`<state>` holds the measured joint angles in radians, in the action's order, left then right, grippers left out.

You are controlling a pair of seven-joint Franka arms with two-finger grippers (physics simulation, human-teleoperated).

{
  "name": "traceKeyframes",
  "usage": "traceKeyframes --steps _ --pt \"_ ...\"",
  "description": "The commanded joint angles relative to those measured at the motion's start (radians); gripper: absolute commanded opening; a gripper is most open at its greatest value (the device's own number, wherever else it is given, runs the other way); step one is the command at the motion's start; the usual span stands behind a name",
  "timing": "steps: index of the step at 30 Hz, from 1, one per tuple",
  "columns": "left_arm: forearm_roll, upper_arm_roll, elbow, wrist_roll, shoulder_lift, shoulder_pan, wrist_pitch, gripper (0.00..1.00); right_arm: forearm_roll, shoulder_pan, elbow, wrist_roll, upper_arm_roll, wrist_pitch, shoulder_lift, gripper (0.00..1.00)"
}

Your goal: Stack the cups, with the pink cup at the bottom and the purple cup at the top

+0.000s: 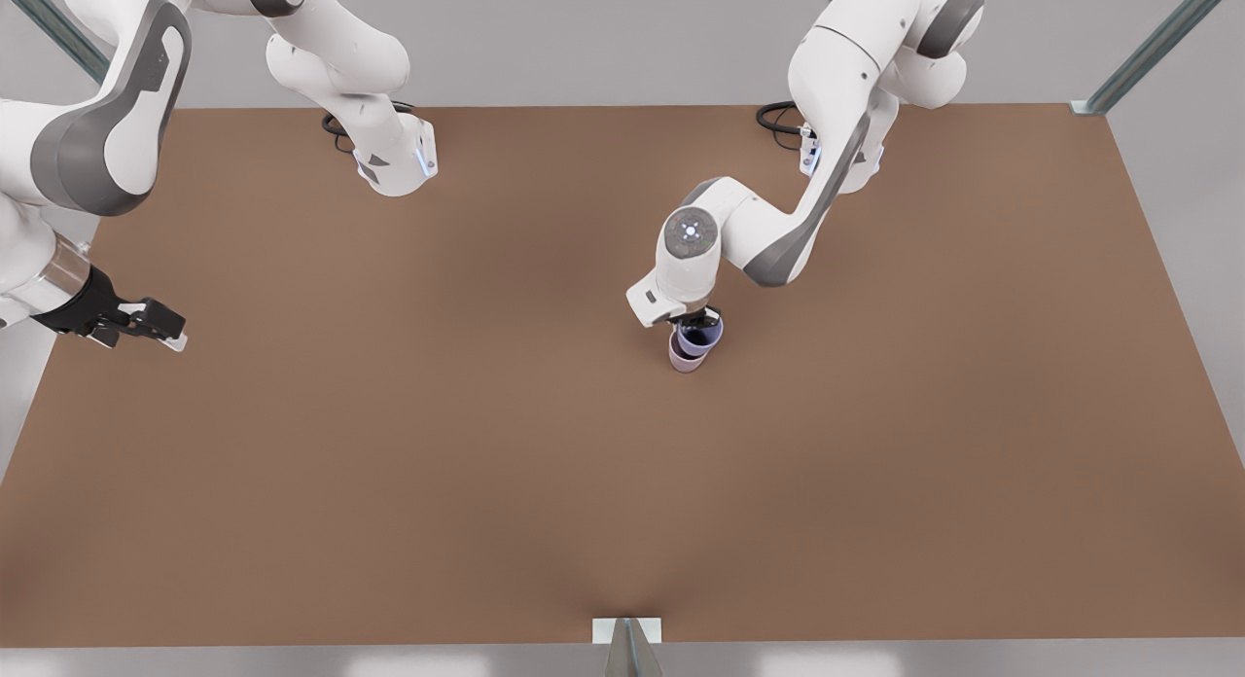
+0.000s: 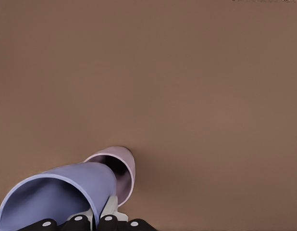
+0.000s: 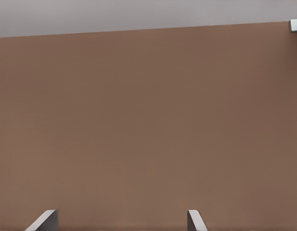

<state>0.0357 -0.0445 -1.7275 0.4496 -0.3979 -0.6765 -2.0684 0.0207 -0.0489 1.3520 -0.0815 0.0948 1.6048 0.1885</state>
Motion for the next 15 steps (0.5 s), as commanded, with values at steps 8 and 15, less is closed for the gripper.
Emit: traceKeyframes --steps 8,15 --pt "-0.002 0.0 0.009 0.182 -0.01 -0.011 -0.01 0.21 0.001 -0.002 -0.001 -0.012 0.0 0.001 0.0 1.0" --pt "0.0 0.002 0.022 0.196 -0.021 -0.02 -0.01 0.21 -0.019 -0.005 -0.007 -0.012 0.002 0.0 -0.003 1.0"
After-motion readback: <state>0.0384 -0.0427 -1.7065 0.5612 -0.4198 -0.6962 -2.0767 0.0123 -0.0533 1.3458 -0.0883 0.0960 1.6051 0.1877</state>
